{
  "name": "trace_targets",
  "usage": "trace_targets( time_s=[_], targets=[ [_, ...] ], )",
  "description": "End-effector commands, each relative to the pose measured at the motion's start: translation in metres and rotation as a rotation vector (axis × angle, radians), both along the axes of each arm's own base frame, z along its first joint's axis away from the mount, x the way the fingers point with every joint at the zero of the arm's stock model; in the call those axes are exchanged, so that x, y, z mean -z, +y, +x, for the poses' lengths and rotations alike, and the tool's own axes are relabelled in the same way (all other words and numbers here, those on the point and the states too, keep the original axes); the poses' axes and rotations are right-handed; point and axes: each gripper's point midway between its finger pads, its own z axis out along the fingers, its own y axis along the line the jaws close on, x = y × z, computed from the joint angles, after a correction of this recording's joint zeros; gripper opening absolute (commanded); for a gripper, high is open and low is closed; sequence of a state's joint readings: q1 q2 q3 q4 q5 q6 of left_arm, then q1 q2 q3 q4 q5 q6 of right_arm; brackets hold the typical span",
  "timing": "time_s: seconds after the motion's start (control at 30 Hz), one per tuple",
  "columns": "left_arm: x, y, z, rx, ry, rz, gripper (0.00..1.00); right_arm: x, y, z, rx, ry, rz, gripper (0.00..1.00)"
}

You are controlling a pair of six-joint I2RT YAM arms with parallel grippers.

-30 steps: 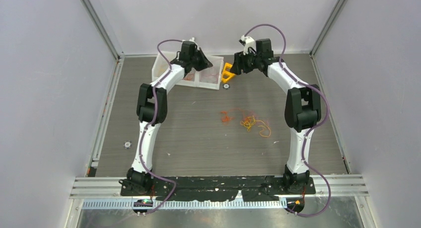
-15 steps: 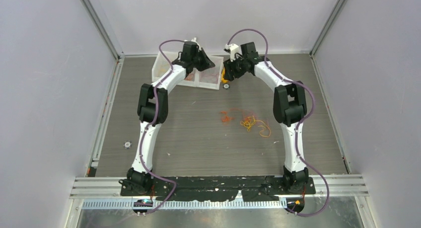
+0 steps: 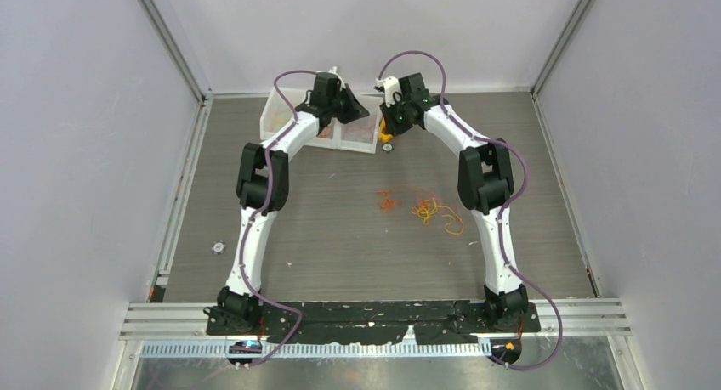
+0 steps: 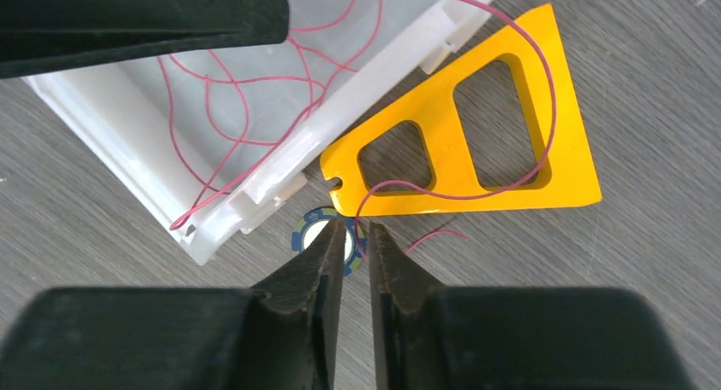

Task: Untangle the cables

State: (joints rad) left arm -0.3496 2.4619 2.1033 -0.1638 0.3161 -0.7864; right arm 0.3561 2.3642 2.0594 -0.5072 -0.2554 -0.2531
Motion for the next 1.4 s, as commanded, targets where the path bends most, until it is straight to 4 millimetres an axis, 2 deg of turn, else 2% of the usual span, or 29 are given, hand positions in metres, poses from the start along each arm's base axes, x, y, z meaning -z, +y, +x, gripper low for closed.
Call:
trace_targets(
  time_s=[0.0,0.17,0.33,0.37,0.4,0.47,0.5,0.53,0.57,0.6,0.7,0.83,0.87,0.9,1.0,1.13,1.2,1.23,1.37],
  targets=[
    [-0.021,-0.008,0.008,0.018,-0.064,-0.050,0.00,-0.023,-0.004,0.013,0.031,-0.062,-0.002,0.18],
    [-0.023,-0.009,0.008,0.022,-0.069,-0.054,0.00,-0.024,-0.005,0.014,0.033,-0.065,-0.007,0.06],
    [-0.037,-0.013,0.006,0.051,-0.100,-0.074,0.00,-0.032,-0.001,0.007,-0.015,-0.060,0.008,0.05],
    [-0.041,-0.014,0.005,0.053,-0.104,-0.077,0.02,-0.044,0.002,0.004,-0.037,-0.075,0.025,0.05],
    [-0.047,-0.014,0.006,0.053,-0.115,-0.084,0.06,-0.054,0.003,0.001,-0.048,-0.090,0.040,0.06],
    [-0.056,-0.014,0.007,0.050,-0.132,-0.092,0.30,-0.072,0.004,-0.005,-0.070,-0.111,0.072,0.05],
    [-0.063,-0.013,0.008,0.050,-0.146,-0.096,0.42,-0.073,0.005,-0.009,-0.081,-0.108,0.083,0.06],
    [-0.069,-0.013,0.008,0.051,-0.157,-0.101,0.52,-0.088,0.005,-0.010,-0.085,-0.134,0.097,0.05],
    [-0.075,-0.013,0.008,0.053,-0.168,-0.106,0.58,-0.090,0.006,-0.014,-0.091,-0.132,0.109,0.05],
    [-0.083,-0.013,0.008,0.057,-0.181,-0.113,0.59,-0.101,0.006,-0.015,-0.093,-0.147,0.121,0.05],
    [-0.111,-0.011,0.004,0.076,-0.220,-0.140,0.64,-0.115,0.012,-0.022,-0.115,-0.149,0.158,0.06],
    [-0.152,0.001,-0.003,0.071,-0.286,-0.162,0.73,-0.127,0.019,-0.024,-0.126,-0.146,0.192,0.05],
    [-0.160,0.007,-0.004,0.062,-0.295,-0.165,0.76,-0.123,0.020,-0.023,-0.123,-0.134,0.196,0.05],
    [-0.168,0.012,-0.005,0.053,-0.300,-0.170,0.80,-0.129,0.023,-0.022,-0.127,-0.136,0.207,0.05],
    [-0.184,0.033,-0.011,0.034,-0.305,-0.184,0.98,-0.125,0.035,-0.019,-0.124,-0.106,0.242,0.06],
    [-0.175,0.061,-0.018,0.000,-0.225,-0.156,0.99,-0.119,0.055,-0.013,-0.124,-0.102,0.256,0.05],
    [-0.163,0.073,-0.024,0.002,-0.162,-0.152,1.00,-0.118,0.062,-0.007,-0.117,-0.110,0.257,0.05],
    [-0.158,0.077,-0.028,0.004,-0.139,-0.150,1.00,-0.110,0.066,-0.006,-0.113,-0.097,0.256,0.05],
    [-0.155,0.096,-0.043,-0.017,-0.153,-0.141,1.00,-0.102,0.077,0.002,-0.107,-0.112,0.261,0.06]
  ],
)
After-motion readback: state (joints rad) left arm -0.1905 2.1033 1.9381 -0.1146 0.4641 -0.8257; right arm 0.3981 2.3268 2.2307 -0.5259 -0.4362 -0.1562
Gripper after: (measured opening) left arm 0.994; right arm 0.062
